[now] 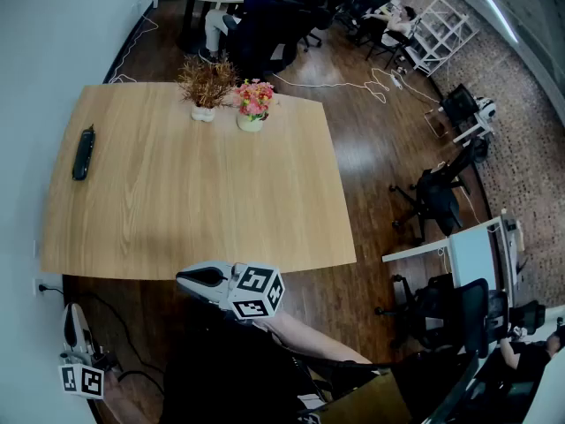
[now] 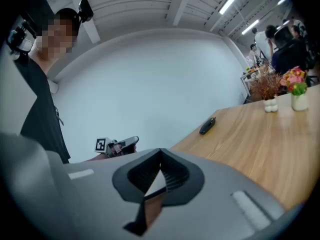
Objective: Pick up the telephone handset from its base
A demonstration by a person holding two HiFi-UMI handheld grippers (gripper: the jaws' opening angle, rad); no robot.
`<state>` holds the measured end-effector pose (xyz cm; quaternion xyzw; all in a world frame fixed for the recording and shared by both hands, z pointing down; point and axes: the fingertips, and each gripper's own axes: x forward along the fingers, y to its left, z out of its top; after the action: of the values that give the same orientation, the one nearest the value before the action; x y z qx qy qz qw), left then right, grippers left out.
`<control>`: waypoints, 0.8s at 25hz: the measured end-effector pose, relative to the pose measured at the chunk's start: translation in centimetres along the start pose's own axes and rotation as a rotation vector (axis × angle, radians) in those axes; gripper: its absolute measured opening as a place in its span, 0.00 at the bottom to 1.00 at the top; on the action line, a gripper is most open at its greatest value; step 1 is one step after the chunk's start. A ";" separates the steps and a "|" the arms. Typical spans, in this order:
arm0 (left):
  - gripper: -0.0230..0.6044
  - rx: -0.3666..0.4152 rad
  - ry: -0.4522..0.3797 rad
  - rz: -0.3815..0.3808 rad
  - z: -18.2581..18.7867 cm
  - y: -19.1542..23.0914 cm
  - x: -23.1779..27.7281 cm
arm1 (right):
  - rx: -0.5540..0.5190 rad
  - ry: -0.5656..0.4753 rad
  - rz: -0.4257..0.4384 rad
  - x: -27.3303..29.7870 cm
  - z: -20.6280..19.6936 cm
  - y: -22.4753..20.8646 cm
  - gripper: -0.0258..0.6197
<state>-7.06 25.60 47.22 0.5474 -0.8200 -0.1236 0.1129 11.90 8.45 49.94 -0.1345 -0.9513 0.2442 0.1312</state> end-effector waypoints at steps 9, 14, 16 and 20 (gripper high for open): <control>0.04 0.075 0.029 0.006 -0.1 -1.3 11.0 | 0.032 -0.078 -0.028 -2.8 4.4 -11.6 0.04; 0.04 0.168 0.069 0.033 2.3 -0.5 12.6 | 0.091 -0.098 -0.056 -2.2 5.3 -14.0 0.04; 0.04 0.188 0.086 0.065 3.5 0.1 10.6 | 0.113 -0.082 -0.036 -0.8 5.4 -12.6 0.04; 0.04 0.167 0.102 0.078 4.0 3.1 9.6 | 0.115 -0.030 -0.037 2.4 4.8 -11.1 0.04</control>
<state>-14.68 18.16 44.93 0.5282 -0.8412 -0.0226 0.1132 6.00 -2.20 51.83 -0.1055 -0.9400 0.2978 0.1289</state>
